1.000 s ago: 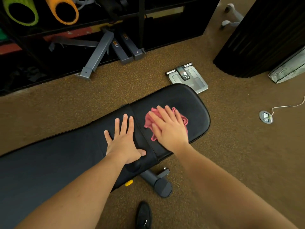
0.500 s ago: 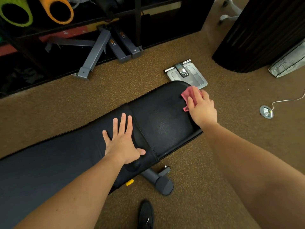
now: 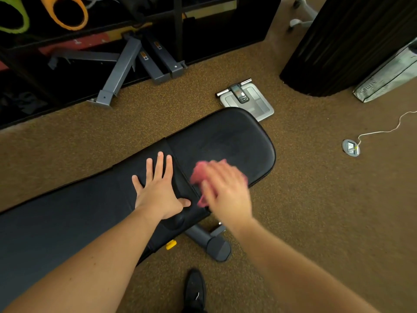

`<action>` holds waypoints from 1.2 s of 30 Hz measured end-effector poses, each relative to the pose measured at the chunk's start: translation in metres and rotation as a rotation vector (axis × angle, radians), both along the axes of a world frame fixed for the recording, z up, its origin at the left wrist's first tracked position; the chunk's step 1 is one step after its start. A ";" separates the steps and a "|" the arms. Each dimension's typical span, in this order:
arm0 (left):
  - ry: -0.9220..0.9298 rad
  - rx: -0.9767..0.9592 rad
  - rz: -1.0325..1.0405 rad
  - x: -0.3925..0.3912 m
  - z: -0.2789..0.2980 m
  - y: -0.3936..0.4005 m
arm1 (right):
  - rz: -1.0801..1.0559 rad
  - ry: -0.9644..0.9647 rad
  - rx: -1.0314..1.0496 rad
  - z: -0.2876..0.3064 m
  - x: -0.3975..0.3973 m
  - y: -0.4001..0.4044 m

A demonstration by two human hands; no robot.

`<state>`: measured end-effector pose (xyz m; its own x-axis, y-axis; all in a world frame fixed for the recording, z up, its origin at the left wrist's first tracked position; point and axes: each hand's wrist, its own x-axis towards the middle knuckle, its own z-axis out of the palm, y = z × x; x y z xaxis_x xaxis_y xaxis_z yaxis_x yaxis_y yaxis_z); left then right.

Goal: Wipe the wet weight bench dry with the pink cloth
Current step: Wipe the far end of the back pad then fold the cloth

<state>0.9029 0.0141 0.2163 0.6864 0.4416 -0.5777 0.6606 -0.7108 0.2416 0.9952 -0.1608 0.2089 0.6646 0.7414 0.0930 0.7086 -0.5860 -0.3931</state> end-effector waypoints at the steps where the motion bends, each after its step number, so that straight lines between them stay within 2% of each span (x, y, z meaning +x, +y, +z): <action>1: -0.005 0.007 -0.004 -0.001 0.000 0.001 | 0.046 -0.008 -0.095 -0.013 -0.018 0.000; 3: -0.008 0.023 -0.018 -0.002 -0.001 0.001 | 0.068 -0.055 -0.171 -0.034 -0.033 -0.007; 6: 0.004 0.025 -0.026 -0.002 -0.001 0.002 | 0.037 -0.097 -0.145 -0.041 -0.022 -0.013; 12: 0.022 0.029 -0.034 -0.001 -0.001 0.002 | -0.399 -0.005 -0.001 -0.045 0.021 -0.022; 20: 0.036 0.024 -0.034 0.000 0.000 0.001 | -0.688 0.182 0.242 -0.037 0.069 -0.023; 24: 0.046 0.017 -0.035 0.001 0.001 0.001 | -0.704 0.335 0.344 -0.027 0.094 -0.030; 28: 0.042 0.023 -0.036 0.002 0.001 0.000 | -0.697 0.426 0.206 -0.015 0.144 -0.044; 30: 0.038 0.019 -0.030 0.001 0.001 0.001 | -0.686 0.334 0.207 0.001 0.152 -0.045; 32: 0.037 0.015 -0.027 0.001 0.001 0.001 | -0.631 0.150 0.315 0.016 0.144 -0.041; 34: 0.043 0.010 -0.023 0.001 0.002 0.000 | -0.431 -0.096 0.387 0.032 0.123 -0.027; 36: 0.049 0.005 -0.015 0.002 0.002 0.000 | -0.203 -0.220 0.335 0.029 0.096 -0.010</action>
